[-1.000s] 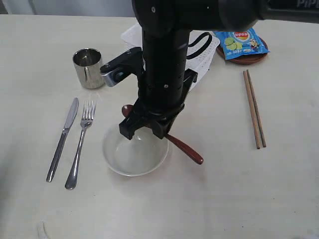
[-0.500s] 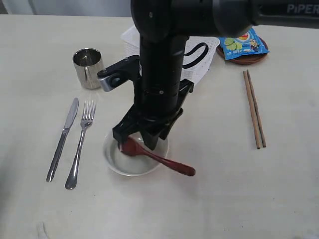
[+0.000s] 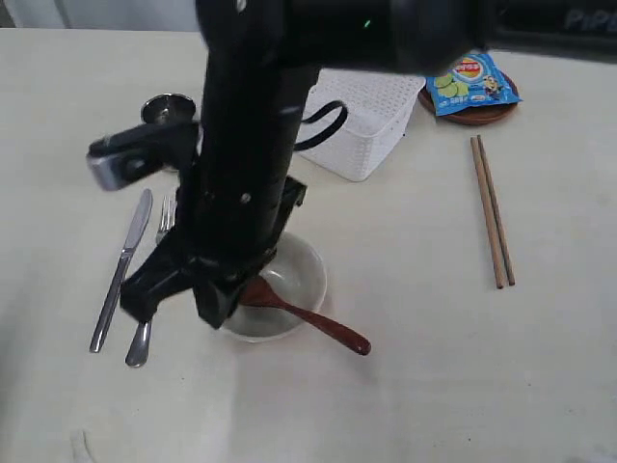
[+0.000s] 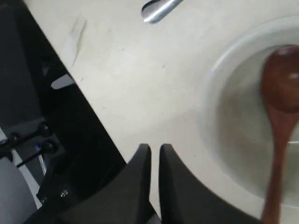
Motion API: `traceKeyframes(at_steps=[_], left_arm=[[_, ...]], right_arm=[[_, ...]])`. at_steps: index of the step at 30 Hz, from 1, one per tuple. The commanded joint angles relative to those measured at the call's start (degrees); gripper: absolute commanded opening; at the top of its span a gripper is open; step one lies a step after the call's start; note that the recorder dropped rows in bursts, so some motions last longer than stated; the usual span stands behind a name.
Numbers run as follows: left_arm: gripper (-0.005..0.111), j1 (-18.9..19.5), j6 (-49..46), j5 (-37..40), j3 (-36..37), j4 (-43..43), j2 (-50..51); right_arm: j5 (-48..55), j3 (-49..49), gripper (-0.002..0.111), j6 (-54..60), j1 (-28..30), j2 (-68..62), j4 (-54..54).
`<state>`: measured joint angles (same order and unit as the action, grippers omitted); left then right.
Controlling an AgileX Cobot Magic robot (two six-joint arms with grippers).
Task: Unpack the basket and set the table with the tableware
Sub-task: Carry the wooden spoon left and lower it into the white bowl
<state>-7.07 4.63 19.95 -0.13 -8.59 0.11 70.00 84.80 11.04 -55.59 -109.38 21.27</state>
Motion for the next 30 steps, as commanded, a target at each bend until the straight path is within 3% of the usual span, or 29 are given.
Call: traceKeyframes(at_steps=[1, 18, 30], left_arm=[[0.0, -0.29, 0.13, -0.03, 0.13, -0.17, -0.11], [0.0, -0.29, 0.13, -0.03, 0.13, -0.17, -0.11], [0.0, -0.29, 0.13, -0.03, 0.13, -0.17, -0.11]], right_arm=[[-0.04, -0.85, 0.003, 1.46, -3.97, -2.7, -1.42], [-0.04, -0.92, 0.003, -7.15, -4.73, -7.81, -15.82], [-0.38, -0.92, 0.003, -5.87, -0.64, -4.89, -14.02]])
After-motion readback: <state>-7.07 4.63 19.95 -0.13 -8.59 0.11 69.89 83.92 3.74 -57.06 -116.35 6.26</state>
